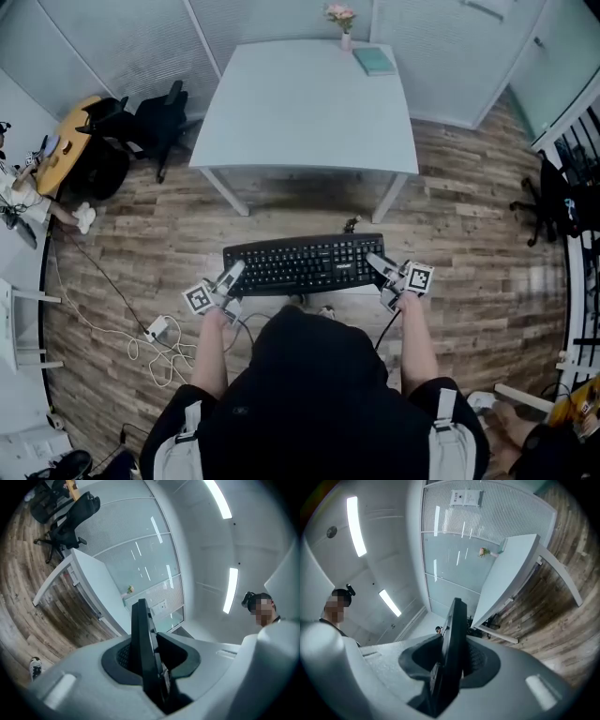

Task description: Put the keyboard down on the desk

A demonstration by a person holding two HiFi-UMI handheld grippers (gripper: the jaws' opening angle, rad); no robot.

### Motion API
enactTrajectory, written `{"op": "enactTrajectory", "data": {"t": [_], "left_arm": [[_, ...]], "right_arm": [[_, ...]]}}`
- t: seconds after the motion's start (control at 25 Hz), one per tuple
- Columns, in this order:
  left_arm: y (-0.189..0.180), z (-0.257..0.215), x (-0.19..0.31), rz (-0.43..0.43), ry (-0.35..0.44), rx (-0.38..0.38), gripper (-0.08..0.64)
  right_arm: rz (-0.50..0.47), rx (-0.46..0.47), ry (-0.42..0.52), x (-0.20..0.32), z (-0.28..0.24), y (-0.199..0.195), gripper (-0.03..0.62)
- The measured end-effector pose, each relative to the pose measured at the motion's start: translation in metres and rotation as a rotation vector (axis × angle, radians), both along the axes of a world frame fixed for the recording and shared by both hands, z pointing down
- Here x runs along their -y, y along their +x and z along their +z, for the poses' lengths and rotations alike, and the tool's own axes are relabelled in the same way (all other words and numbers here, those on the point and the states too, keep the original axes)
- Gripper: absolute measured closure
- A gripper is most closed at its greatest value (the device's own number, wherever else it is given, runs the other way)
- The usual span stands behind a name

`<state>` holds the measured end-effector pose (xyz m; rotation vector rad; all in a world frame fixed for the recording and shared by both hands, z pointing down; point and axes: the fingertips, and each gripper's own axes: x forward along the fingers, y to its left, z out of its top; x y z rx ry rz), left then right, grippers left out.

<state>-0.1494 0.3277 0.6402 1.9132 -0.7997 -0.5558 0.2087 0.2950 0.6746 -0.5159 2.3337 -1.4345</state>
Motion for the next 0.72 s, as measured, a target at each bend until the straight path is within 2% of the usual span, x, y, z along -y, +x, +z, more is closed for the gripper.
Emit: {"op": "enactTrajectory", "data": {"t": [0.72], "left_arm": [[0.012, 0.012, 0.005, 0.029, -0.011, -0.014, 0.451]], "right_arm": [[0.024, -0.023, -0.037, -0.006, 0.009, 0.013, 0.472]]}}
